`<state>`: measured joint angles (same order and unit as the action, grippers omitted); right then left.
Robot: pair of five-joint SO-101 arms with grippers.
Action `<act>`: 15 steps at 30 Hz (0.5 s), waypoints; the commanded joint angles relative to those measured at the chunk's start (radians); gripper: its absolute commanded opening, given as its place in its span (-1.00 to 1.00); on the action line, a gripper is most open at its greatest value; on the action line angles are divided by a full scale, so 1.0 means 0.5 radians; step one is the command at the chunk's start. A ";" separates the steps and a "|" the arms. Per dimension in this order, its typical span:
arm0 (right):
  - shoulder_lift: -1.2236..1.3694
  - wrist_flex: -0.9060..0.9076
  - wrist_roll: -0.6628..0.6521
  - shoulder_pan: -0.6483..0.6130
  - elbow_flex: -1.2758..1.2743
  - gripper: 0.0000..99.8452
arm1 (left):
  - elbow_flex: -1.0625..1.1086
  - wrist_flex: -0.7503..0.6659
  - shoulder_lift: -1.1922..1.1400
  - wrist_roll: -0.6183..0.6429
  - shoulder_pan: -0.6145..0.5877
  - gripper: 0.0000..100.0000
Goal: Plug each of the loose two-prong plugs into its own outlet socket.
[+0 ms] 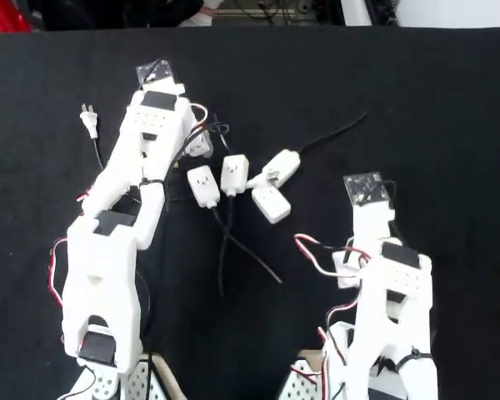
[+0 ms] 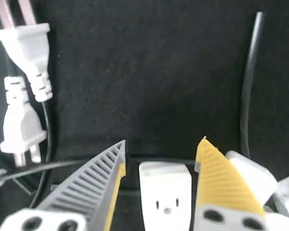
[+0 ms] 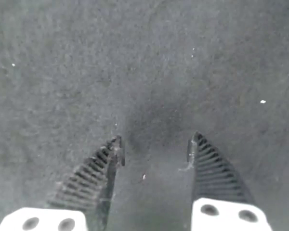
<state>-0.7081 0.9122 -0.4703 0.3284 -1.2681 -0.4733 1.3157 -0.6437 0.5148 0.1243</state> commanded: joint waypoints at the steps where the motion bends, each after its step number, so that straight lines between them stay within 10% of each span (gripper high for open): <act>1: -0.005 -0.043 -0.025 0.031 -0.005 -0.57 | -0.057 0.049 0.021 0.003 0.084 -0.54; 15: -0.005 -0.052 -0.025 0.031 -0.011 -0.57 | 0.106 0.307 0.181 0.120 0.143 -0.54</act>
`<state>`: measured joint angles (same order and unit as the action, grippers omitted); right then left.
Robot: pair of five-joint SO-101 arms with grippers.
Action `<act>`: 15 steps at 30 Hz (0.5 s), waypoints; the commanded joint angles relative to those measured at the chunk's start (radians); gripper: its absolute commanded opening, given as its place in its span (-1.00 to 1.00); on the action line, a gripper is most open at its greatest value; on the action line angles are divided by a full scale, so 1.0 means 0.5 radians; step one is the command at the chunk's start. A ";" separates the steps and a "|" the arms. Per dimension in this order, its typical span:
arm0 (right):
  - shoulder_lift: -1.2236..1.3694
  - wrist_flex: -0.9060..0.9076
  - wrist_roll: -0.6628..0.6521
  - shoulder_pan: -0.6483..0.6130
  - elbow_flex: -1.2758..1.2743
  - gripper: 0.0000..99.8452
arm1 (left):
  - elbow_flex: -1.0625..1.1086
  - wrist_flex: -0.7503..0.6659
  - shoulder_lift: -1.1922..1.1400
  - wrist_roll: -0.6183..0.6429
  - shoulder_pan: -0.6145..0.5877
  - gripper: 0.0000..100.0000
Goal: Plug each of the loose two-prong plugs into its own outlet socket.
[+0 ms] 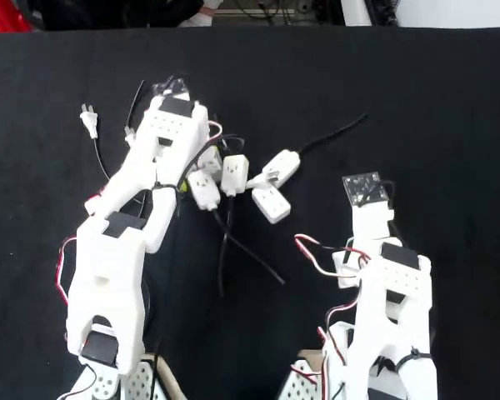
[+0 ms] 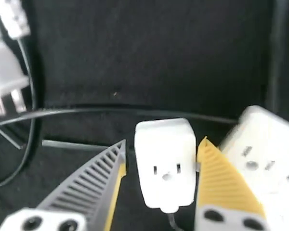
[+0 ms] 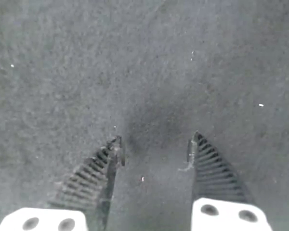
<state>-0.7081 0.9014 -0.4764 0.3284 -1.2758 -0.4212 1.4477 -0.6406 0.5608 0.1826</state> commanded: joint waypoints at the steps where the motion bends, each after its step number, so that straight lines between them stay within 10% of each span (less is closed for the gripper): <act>1: -0.005 -0.031 -0.012 0.031 0.005 -0.57 | 0.035 0.040 0.196 0.028 0.048 -0.54; 15: -0.005 -0.034 -0.015 0.031 0.002 -0.57 | 0.542 -0.267 0.301 0.169 0.115 -0.86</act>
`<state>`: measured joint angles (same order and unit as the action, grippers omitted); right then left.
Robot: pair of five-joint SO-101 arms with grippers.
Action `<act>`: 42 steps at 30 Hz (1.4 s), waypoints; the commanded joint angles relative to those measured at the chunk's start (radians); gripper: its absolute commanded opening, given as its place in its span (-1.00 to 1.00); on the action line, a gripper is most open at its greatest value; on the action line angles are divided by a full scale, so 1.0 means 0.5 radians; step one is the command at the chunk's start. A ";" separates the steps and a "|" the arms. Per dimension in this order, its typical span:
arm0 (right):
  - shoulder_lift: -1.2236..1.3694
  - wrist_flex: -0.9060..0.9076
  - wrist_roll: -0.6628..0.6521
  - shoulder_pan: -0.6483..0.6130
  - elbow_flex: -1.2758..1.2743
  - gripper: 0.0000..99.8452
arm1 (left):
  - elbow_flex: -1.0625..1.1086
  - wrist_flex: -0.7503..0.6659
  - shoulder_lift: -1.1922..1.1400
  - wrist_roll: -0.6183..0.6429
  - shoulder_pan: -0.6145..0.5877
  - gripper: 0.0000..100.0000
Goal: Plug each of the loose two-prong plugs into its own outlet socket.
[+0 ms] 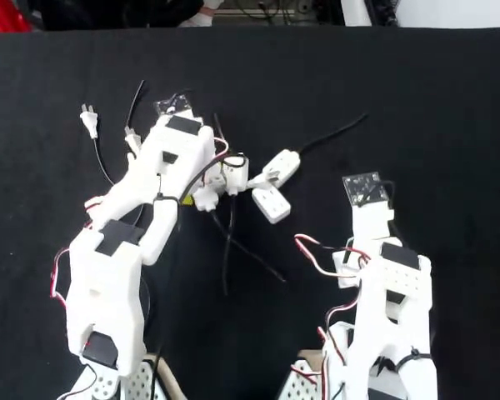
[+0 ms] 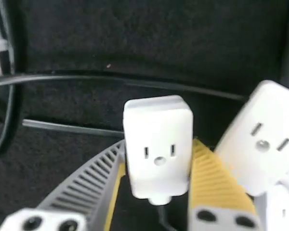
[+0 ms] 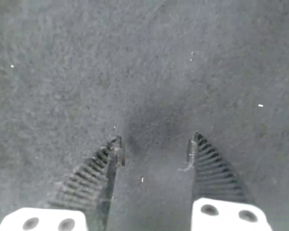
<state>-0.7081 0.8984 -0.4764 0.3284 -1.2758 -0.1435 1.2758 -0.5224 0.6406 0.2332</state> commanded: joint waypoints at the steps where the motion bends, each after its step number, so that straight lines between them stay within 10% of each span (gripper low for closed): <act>1: -0.005 -0.028 -0.015 0.031 0.002 -0.57 | -0.029 0.123 0.086 -0.012 0.020 -0.92; 15: 0.005 -0.052 -0.012 0.031 -0.002 -0.57 | 0.075 0.902 0.675 -1.393 0.008 -0.92; 31: -0.005 -0.049 -0.012 0.028 -0.020 -0.57 | 1.177 0.902 2.277 -2.581 -0.198 -0.91; 42: 0.002 -0.043 -0.012 0.028 -0.023 -0.57 | 2.306 -0.307 2.403 -2.658 0.014 -0.80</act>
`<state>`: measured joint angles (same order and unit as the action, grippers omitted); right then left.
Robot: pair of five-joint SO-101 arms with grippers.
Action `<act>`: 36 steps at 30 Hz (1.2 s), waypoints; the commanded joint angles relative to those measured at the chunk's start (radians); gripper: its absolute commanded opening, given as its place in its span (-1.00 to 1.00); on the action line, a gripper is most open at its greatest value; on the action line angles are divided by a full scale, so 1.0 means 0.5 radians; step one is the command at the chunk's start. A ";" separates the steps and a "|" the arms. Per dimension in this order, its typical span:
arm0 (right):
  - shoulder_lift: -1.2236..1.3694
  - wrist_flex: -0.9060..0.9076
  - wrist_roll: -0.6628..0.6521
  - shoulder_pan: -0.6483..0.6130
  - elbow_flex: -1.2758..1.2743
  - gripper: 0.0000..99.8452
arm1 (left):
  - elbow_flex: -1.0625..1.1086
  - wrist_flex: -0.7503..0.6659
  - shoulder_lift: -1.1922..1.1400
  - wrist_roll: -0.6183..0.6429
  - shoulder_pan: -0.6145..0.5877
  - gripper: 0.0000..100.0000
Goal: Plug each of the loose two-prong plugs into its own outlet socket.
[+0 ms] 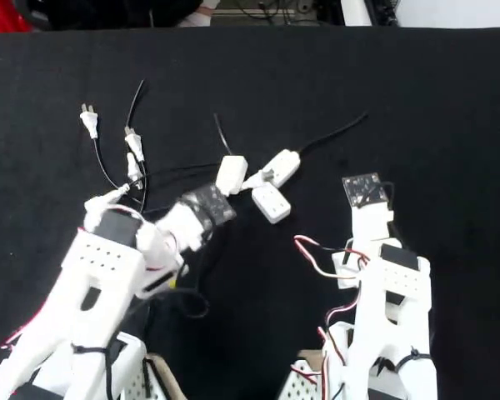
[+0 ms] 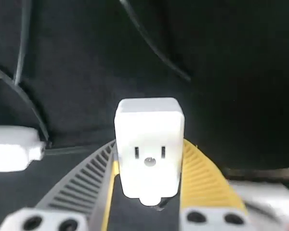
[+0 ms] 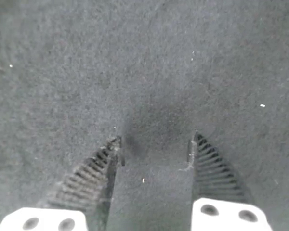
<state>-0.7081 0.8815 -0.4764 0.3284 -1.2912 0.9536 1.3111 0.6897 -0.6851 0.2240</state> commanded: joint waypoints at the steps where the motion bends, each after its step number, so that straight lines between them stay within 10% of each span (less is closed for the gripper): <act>1: 0.002 -0.012 -0.012 0.028 0.008 -0.57 | 0.149 -0.451 -0.028 0.015 0.035 -0.72; 7: -0.005 -0.021 -0.015 0.018 -0.014 -0.57 | 0.054 -0.362 -0.015 0.031 0.097 -0.38; 18: -0.005 -0.021 -0.021 0.015 -0.017 -0.57 | -0.017 0.107 0.540 0.132 0.109 -0.40; 25: -0.005 -0.021 -0.025 0.015 -0.017 -0.57 | 0.631 -0.497 1.025 0.838 0.397 -0.45; 36: -0.005 -0.021 -0.021 0.018 -0.014 -0.57 | 0.545 -0.970 0.221 1.007 0.133 -0.51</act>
<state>-0.7081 0.8815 -0.4826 0.3299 -1.3019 1.3111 0.8876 0.9536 -0.2033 0.3069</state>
